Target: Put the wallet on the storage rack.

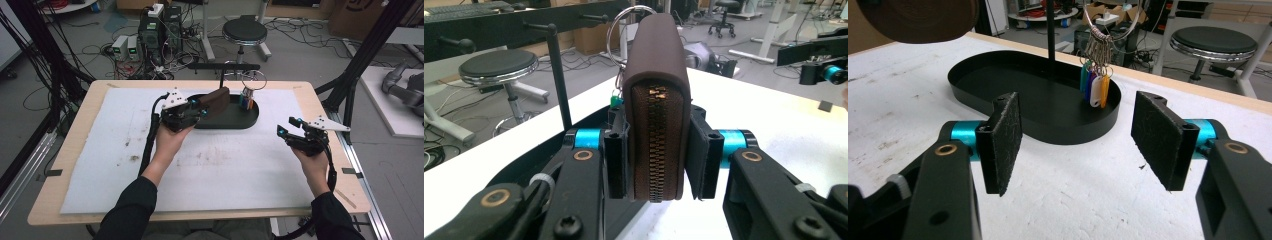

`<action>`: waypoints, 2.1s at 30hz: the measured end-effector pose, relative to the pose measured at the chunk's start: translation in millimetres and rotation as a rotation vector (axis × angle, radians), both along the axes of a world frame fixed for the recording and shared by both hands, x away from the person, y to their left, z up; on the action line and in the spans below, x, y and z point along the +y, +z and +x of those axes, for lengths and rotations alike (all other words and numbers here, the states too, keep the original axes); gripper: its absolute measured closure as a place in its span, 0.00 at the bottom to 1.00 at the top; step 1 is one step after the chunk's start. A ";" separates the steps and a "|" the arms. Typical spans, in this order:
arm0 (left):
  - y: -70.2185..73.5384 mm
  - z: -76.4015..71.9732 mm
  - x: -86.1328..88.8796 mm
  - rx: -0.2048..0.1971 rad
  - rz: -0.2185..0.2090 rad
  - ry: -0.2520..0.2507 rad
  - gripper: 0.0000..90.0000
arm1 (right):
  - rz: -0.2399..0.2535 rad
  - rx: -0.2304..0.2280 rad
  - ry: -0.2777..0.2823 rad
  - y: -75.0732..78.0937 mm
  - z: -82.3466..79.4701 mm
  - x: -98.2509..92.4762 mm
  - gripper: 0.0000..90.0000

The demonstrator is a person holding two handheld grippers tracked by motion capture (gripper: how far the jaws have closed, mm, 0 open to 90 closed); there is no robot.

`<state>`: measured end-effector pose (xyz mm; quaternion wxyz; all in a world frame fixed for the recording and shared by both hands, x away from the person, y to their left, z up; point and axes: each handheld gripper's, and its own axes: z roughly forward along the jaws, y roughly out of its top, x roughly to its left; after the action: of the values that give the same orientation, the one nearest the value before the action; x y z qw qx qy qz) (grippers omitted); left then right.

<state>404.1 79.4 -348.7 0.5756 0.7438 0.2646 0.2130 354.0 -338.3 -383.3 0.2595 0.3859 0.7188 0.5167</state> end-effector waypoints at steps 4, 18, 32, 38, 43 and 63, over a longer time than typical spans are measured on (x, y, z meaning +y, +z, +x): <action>-1.4 6.6 -5.8 0.002 0.011 0.009 0.74 | 0.002 0.001 -0.004 0.0 0.1 -0.4 0.42; -32.7 43.8 -24.8 0.055 0.007 0.072 0.74 | -0.006 0.001 -0.009 -1.0 1.3 0.7 0.42; -72.9 71.6 -34.4 0.128 0.015 0.130 0.73 | -0.014 0.003 -0.006 -2.6 1.9 0.8 0.42; -80.0 75.4 -33.6 0.140 0.027 0.142 0.73 | -0.020 0.005 -0.006 -3.5 2.4 1.8 0.42; -82.6 76.7 -33.9 0.136 0.022 0.141 0.73 | -0.021 0.009 -0.006 -3.5 2.1 2.6 0.42; -87.3 77.5 -35.3 0.154 0.059 0.149 0.61 | -0.020 0.004 -0.012 -3.8 1.5 -0.8 0.42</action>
<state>481.7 44.1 -436.0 0.5142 0.7527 0.3562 0.2052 355.5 -339.1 -387.1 0.2652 0.3887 0.7221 0.5071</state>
